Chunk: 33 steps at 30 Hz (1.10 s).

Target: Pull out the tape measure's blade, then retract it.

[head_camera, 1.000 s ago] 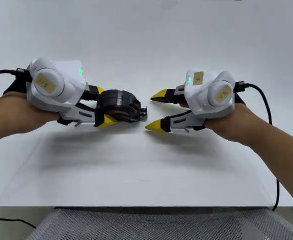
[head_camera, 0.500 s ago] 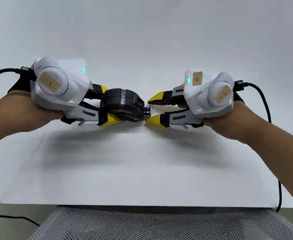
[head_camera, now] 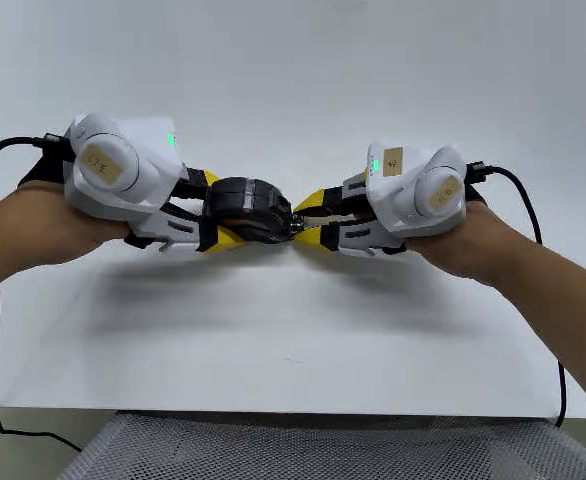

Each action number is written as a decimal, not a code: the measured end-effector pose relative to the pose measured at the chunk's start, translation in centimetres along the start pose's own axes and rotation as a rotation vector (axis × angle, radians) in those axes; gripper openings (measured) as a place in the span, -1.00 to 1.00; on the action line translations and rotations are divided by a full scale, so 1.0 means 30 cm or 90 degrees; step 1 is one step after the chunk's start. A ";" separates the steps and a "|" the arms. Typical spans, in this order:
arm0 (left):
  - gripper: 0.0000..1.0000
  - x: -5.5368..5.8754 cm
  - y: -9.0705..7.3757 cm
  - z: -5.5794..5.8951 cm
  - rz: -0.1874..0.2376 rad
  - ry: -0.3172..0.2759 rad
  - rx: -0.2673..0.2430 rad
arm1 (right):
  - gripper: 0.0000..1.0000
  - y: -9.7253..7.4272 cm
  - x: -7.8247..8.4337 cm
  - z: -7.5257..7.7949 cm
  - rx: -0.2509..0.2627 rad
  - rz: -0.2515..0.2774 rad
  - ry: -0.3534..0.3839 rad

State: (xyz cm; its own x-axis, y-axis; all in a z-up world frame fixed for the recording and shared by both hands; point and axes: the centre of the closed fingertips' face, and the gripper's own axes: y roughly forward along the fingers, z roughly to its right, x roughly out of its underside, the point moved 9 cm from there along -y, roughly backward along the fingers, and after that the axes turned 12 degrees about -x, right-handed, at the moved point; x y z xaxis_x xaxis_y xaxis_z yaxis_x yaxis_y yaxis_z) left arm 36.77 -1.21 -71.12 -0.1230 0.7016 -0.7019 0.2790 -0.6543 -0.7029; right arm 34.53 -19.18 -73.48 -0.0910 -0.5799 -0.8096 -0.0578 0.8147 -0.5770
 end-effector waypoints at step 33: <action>-0.44 0.002 -0.002 0.003 0.003 -0.003 -0.007 | -0.82 -0.002 -0.006 0.010 -0.022 -0.024 -0.032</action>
State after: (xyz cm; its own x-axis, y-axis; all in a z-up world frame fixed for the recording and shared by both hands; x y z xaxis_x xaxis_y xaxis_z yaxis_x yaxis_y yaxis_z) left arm 36.66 -1.17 -71.13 -0.1261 0.6977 -0.7052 0.2906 -0.6537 -0.6987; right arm 34.85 -19.11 -73.34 -0.0379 -0.6089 -0.7924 -0.0949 0.7915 -0.6037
